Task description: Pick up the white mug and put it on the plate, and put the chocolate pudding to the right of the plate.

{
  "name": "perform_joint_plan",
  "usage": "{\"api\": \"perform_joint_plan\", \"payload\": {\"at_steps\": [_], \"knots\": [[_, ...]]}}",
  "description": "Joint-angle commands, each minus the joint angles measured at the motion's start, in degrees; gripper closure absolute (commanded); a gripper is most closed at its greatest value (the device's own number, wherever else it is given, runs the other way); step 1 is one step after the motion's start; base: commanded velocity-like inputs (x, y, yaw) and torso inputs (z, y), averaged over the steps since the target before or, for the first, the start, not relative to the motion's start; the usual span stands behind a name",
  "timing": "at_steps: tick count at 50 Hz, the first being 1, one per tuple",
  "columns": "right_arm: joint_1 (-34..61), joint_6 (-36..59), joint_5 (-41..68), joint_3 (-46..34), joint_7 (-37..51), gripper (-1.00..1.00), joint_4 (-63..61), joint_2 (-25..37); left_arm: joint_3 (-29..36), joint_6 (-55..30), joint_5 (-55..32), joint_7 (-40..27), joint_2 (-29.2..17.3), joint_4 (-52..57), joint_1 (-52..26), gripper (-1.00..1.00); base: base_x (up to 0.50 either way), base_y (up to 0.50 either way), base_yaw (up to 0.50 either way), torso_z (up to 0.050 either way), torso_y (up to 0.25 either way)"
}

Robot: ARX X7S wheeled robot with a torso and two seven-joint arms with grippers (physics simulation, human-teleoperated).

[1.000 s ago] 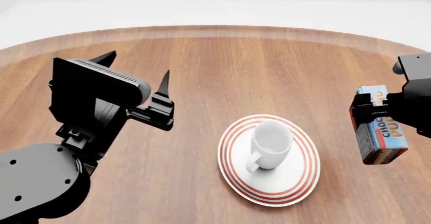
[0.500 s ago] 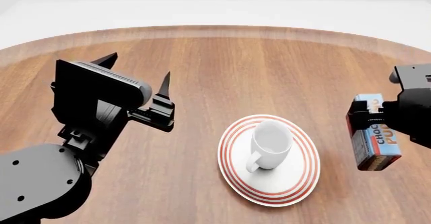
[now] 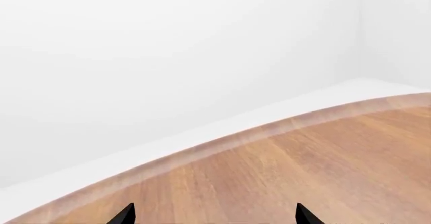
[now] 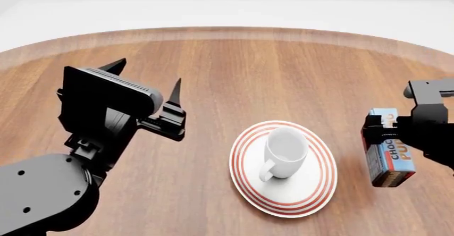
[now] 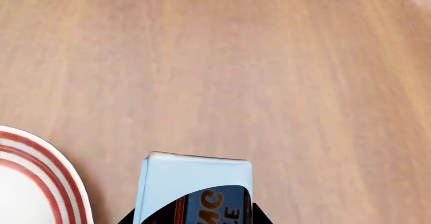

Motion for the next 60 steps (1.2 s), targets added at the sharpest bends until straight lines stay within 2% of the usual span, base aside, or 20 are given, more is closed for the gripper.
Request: {"api": "perform_joint_plan", "payload": {"at_steps": [1,27,28,49,60], "knots": [[0.2,-2.5,-2.8,0.8,-3.1,1.00,3.8,-2.7,-1.0,-0.4,1.5,1.4,1.5,-0.5,0.2,-1.00,0.00,0.00,0.00,0.000,0.000],[-0.1,-5.6,-4.2,0.3,-3.9,1.00,8.2,-4.6,-0.9,-1.0,1.6,1.3,2.0,-0.4,0.5,-1.00,0.00,0.00,0.00,0.000,0.000],[-0.3,-5.4,-4.2,0.3,-3.9,-1.00,7.7,-4.4,-0.9,-1.0,1.5,1.3,2.0,-0.4,0.5,-1.00,0.00,0.00,0.00,0.000,0.000],[0.0,-6.5,-5.3,-0.5,-4.8,-1.00,8.8,-4.8,-1.1,-1.2,1.7,1.3,2.0,-0.3,0.5,-1.00,0.00,0.00,0.00,0.000,0.000],[0.5,-1.0,-4.1,-0.4,-2.3,-1.00,-0.7,-1.0,-1.3,-1.2,1.6,1.3,1.8,0.0,0.5,-1.00,0.00,0.00,0.00,0.000,0.000]]}}
